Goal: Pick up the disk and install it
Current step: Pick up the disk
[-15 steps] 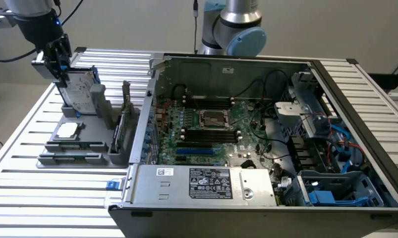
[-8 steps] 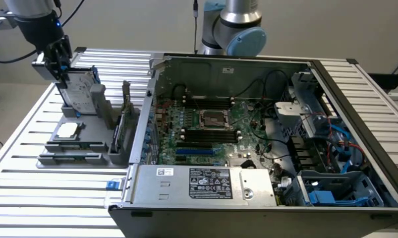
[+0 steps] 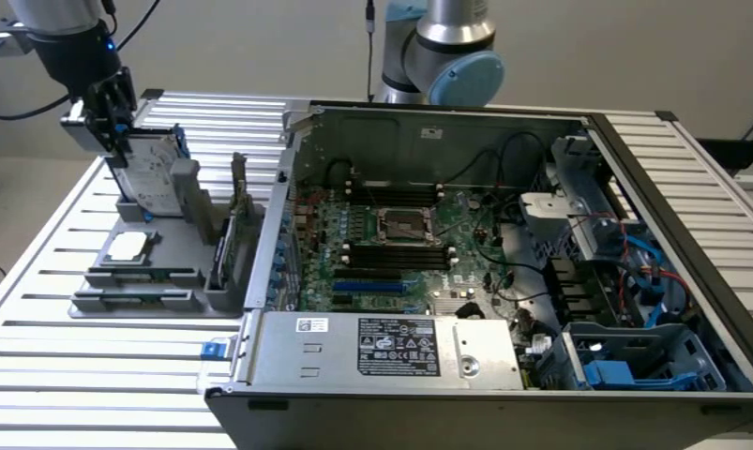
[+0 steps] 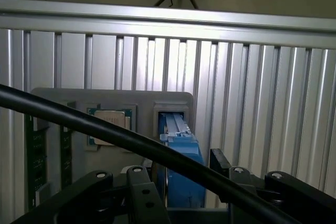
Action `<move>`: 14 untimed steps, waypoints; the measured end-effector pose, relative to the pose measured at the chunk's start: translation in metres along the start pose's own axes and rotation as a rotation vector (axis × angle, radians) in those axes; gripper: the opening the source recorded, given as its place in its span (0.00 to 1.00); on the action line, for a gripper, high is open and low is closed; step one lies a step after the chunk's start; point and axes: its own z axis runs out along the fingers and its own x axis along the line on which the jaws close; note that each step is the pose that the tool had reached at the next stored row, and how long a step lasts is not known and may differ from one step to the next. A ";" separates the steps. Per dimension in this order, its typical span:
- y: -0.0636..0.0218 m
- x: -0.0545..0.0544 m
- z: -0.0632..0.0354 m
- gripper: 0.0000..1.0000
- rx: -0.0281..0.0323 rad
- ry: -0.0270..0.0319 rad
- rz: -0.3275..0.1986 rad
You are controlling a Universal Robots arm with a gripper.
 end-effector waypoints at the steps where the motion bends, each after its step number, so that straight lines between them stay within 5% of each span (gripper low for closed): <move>1: 0.0000 0.000 0.0000 0.52 0.0000 0.0000 0.000; 5: 0.0000 0.000 0.0000 0.38 0.0000 0.0000 0.000; 14: 0.0000 0.000 0.0000 0.38 -0.0002 0.0036 0.009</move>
